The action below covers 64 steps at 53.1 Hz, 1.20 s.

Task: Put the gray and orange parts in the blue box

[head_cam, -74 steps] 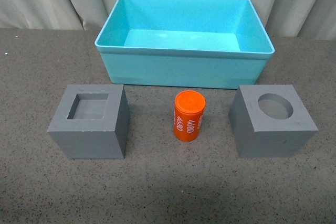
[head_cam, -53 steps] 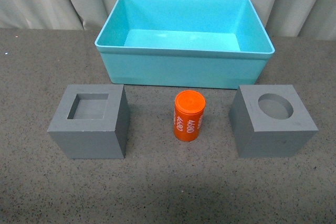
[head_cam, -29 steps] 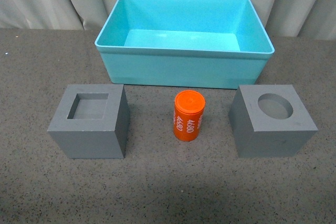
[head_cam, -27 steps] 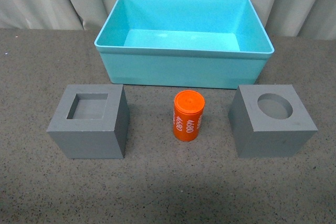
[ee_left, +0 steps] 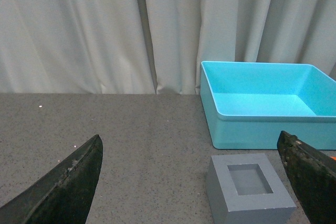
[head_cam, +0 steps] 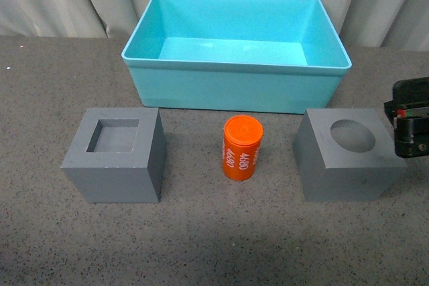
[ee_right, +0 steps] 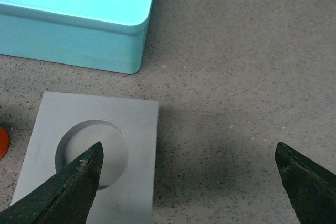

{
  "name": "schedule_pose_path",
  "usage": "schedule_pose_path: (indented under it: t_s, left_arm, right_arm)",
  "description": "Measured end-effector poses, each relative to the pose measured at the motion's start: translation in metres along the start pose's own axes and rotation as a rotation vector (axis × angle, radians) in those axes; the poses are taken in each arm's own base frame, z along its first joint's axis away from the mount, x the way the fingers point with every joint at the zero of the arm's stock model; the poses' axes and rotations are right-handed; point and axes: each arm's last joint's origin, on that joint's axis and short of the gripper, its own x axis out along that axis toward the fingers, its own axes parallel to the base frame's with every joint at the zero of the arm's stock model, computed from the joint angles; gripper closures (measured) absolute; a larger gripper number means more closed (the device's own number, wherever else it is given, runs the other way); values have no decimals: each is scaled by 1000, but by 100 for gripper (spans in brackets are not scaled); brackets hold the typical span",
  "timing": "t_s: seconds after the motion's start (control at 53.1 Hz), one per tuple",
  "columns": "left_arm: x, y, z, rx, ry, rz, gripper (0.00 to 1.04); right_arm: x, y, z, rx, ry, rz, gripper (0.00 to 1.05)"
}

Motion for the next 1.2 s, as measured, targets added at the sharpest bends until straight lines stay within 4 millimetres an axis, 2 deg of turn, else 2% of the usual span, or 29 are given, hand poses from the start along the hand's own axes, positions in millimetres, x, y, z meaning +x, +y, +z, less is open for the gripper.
schedule_pose_path:
  t_s: [0.245,0.414,0.696,0.79,0.922,1.016,1.148,1.204]
  left_arm:
    - [0,0,0,0,0,0,7]
    - [0,0,0,0,0,0,7]
    - [0,0,0,0,0,0,7]
    - [0,0,0,0,0,0,7]
    - [0,0,0,0,0,0,7]
    - [0,0,0,0,0,0,7]
    - [0,0,0,0,0,0,7]
    - [0,0,0,0,0,0,7]
  right_arm:
    - [37,10,1,27,137,44,10]
    - [47,13,-5,78,226,49,11]
    - [48,12,-7,151,290,54,68]
    - [46,10,-5,164,294,52,84]
    - [37,6,-2,188,282,72,86]
    - [16,-1,5,215,224,77,87]
    - [-29,-9,38,270,9,158,87]
    - [-42,-9,53,272,-79,175,87]
